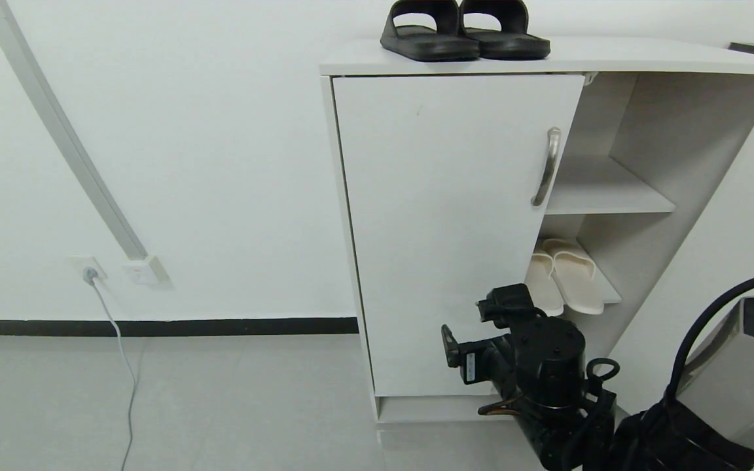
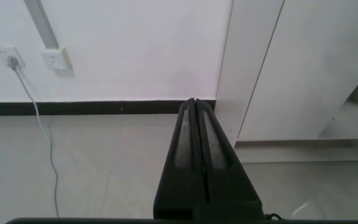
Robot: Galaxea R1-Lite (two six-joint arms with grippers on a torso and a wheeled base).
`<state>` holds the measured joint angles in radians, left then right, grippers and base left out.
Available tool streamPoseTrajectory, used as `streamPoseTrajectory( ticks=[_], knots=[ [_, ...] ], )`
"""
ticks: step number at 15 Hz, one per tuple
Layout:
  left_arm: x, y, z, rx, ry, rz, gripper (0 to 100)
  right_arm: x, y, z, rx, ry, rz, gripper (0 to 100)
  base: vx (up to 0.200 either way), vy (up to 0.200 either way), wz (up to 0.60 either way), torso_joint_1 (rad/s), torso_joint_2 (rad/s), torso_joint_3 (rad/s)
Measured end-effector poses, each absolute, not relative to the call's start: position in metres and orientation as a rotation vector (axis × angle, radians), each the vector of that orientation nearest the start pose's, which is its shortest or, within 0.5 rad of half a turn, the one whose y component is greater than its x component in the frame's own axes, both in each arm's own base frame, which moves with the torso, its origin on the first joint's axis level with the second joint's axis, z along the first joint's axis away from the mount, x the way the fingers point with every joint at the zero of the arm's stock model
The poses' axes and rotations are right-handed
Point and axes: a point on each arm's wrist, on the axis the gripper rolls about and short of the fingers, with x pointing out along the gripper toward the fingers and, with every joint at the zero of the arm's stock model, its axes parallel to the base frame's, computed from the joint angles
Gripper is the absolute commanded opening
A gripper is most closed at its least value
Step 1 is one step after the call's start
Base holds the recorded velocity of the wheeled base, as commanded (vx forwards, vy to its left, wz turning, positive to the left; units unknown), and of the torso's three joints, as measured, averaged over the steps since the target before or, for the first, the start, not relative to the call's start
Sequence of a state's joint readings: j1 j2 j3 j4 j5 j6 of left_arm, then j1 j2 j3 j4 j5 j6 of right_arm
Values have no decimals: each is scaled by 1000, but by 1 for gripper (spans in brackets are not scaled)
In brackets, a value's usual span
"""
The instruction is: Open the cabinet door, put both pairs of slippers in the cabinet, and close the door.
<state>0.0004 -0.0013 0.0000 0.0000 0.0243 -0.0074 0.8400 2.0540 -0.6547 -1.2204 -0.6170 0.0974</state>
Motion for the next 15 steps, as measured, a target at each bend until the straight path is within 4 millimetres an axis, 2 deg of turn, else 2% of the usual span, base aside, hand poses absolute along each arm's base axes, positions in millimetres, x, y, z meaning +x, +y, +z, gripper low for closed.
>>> streamPoseTrajectory(
  ticks=[10, 13, 15],
  knots=[
    [-23, 0, 75, -2, -1, 24, 0, 237, 243, 88, -27, 148, 211, 100, 0, 0, 0, 0, 0, 0],
    [-23, 0, 75, 2, 2, 23, 0, 237, 243, 88, -27, 149, 213, 100, 0, 0, 0, 14, -193, -284],
    [-23, 0, 76, 2, -2, 23, 0, 237, 243, 89, -23, 144, 210, 100, 0, 0, 0, 41, -510, -364]
  ],
)
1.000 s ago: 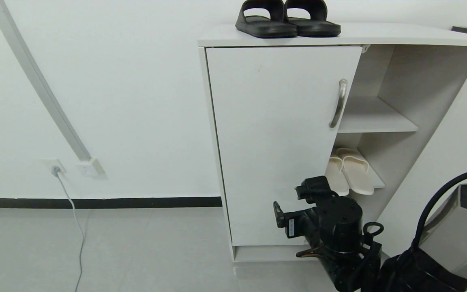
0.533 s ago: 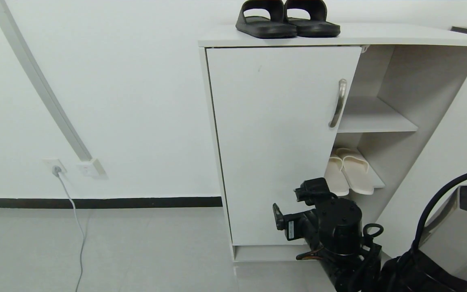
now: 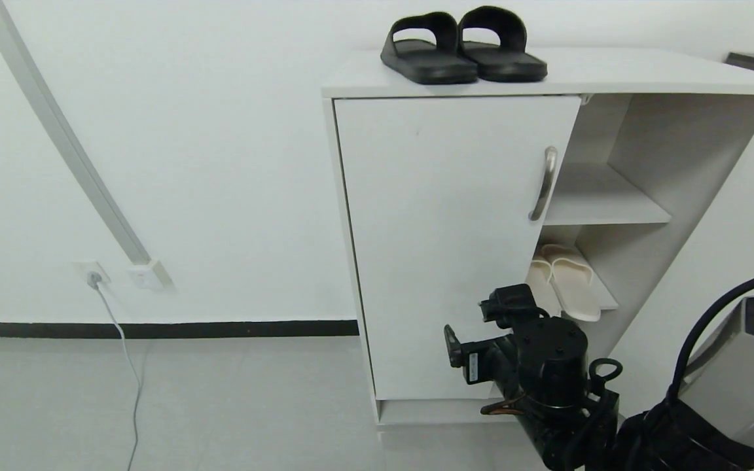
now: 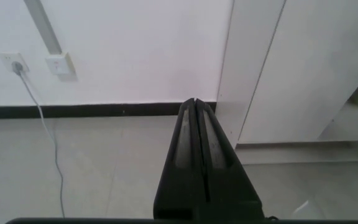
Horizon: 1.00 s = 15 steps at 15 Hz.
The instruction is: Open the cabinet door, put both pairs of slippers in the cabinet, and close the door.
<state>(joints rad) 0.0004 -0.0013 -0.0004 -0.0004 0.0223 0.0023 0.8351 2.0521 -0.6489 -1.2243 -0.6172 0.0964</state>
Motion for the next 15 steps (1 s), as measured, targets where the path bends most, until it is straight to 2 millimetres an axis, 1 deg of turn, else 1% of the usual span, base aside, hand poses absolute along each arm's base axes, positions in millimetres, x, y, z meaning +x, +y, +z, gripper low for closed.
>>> streamPoseTrajectory(
  ticks=[7, 15],
  knots=[
    [-23, 0, 75, -1, -1, 24, 0, 241, 240, 89, -23, 146, 202, 100, 0, 0, 0, 100, -462, -350],
    [-23, 0, 75, 0, -1, 23, 0, 242, 239, 87, -27, 151, 196, 100, 0, 0, 0, 168, -480, -320]
  ],
)
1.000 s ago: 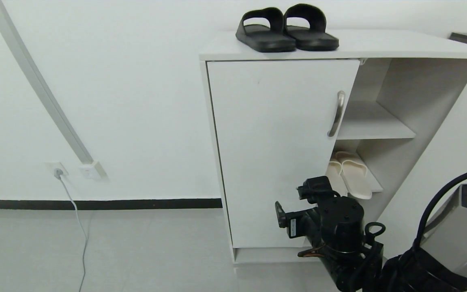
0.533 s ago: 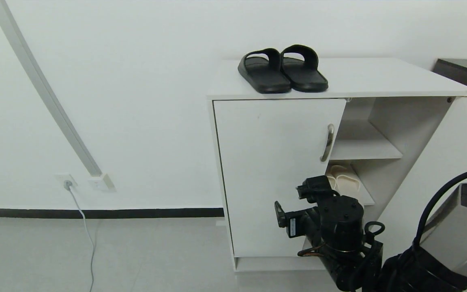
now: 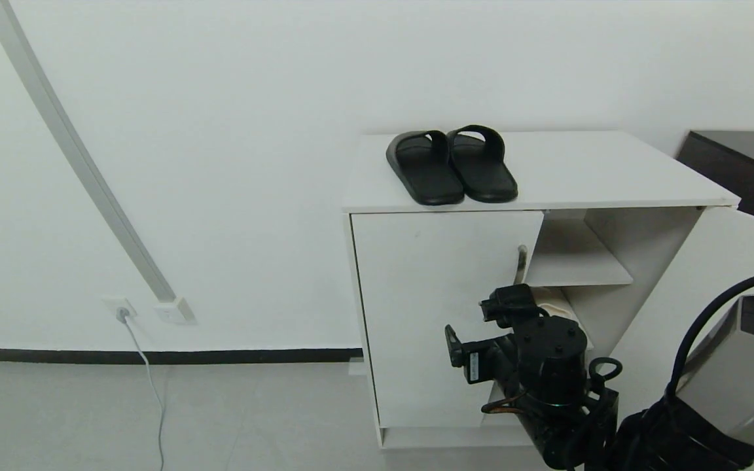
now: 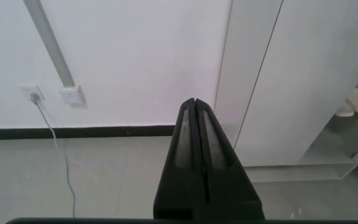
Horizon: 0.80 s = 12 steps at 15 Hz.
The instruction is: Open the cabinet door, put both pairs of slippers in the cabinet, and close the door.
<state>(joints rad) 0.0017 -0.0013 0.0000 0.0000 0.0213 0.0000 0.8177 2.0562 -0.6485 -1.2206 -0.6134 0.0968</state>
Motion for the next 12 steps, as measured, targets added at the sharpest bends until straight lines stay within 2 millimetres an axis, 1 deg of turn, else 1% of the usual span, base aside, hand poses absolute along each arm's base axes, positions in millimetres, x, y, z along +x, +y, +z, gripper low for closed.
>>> streamPoseTrajectory(
  ticks=[8, 12],
  knots=[
    [-23, 1, 75, -2, -1, 29, 0, 241, 239, 82, -39, 163, 192, 100, 0, 0, 0, 217, -533, -321],
    [-23, 0, 75, -1, -1, 23, 0, 239, 236, 91, -31, 142, 189, 100, 0, 0, 0, 256, -588, -333]
  ],
)
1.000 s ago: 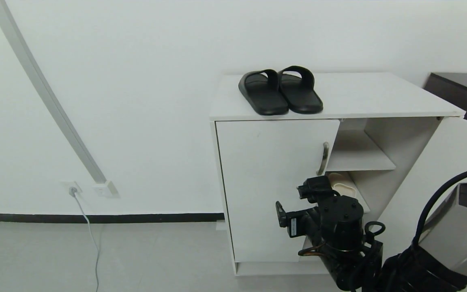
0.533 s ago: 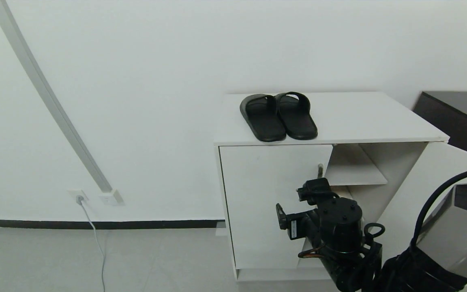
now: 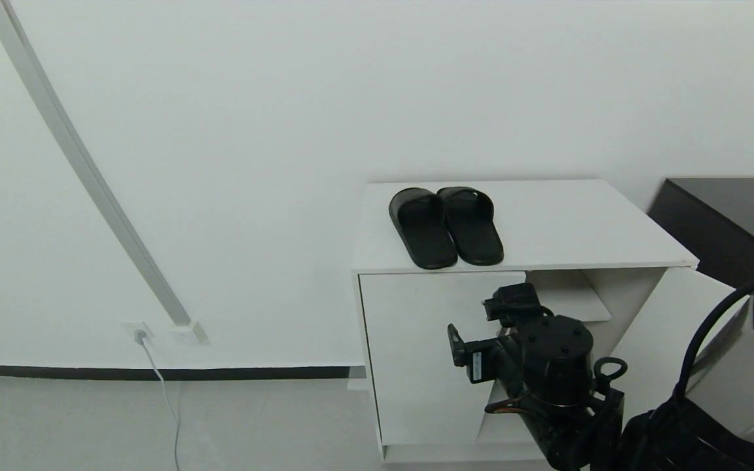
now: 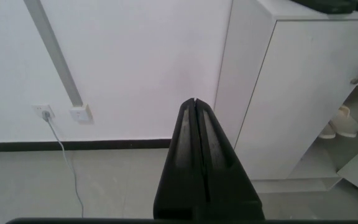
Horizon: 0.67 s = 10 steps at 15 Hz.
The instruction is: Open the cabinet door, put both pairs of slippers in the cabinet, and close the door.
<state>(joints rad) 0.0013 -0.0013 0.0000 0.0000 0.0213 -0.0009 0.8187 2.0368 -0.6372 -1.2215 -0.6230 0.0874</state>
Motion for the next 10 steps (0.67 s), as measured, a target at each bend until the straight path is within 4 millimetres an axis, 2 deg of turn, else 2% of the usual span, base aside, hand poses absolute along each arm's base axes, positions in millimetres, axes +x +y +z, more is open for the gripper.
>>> streamPoseTrajectory(
  ticks=[6, 10],
  knots=[
    [-23, 0, 75, -2, -1, 23, 0, 238, 234, 103, -23, 115, 197, 100, 0, 0, 0, 209, -447, -246],
    [-23, 0, 75, -1, -1, 24, 0, 241, 232, 108, -32, 98, 232, 100, 0, 0, 0, 38, -88, -47]
  ],
)
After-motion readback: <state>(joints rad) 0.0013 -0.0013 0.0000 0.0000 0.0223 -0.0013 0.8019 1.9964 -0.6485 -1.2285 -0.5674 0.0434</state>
